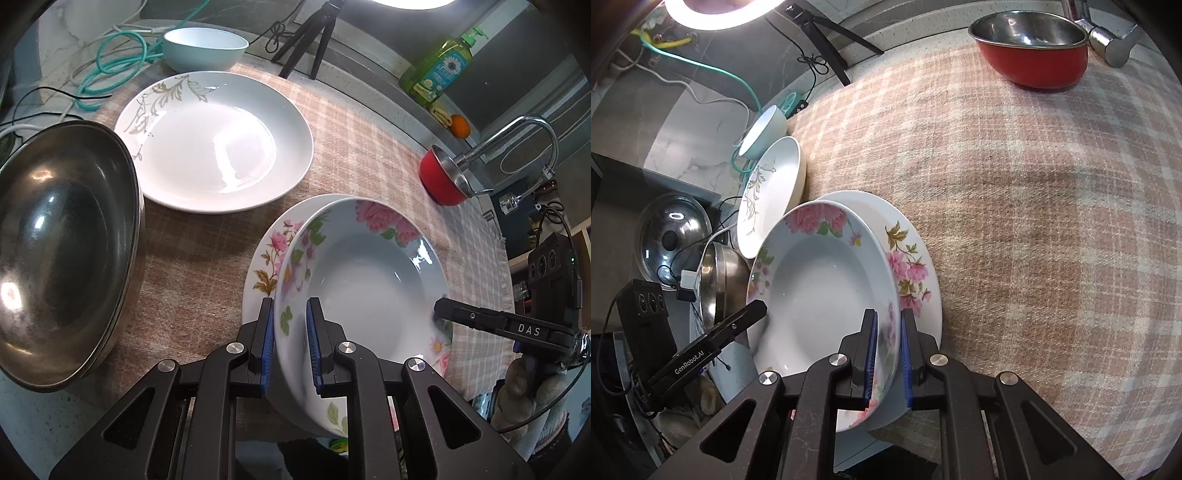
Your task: Organize plates and bowls
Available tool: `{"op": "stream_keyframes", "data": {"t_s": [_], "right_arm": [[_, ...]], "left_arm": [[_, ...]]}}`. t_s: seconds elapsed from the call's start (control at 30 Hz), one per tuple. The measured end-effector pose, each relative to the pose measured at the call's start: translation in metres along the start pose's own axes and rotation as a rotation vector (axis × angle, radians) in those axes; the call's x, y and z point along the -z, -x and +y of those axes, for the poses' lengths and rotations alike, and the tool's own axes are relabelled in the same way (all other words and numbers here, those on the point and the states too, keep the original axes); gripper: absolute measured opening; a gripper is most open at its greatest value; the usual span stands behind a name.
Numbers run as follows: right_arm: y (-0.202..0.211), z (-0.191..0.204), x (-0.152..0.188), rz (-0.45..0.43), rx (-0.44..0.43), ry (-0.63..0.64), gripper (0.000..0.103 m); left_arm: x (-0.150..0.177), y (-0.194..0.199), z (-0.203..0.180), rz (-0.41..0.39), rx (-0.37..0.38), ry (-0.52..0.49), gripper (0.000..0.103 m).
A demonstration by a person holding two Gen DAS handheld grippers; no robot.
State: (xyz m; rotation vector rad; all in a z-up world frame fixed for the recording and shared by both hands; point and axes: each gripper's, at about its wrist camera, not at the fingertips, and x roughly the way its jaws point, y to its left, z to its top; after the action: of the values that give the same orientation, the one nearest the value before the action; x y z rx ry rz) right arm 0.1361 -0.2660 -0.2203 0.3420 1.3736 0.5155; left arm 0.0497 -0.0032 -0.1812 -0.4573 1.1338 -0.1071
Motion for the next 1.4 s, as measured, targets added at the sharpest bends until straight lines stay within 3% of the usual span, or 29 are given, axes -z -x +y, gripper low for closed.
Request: {"op": "stream_keyframes", "data": {"t_s": [1.4], "right_arm": [[-0.0023,0.0028,-0.0021,-0.009,0.066,0.039,0.011]], "left_arm": [[0.0007,-0.0054,-0.0077,-0.008,-0.033,-0.051,0.015]]}}
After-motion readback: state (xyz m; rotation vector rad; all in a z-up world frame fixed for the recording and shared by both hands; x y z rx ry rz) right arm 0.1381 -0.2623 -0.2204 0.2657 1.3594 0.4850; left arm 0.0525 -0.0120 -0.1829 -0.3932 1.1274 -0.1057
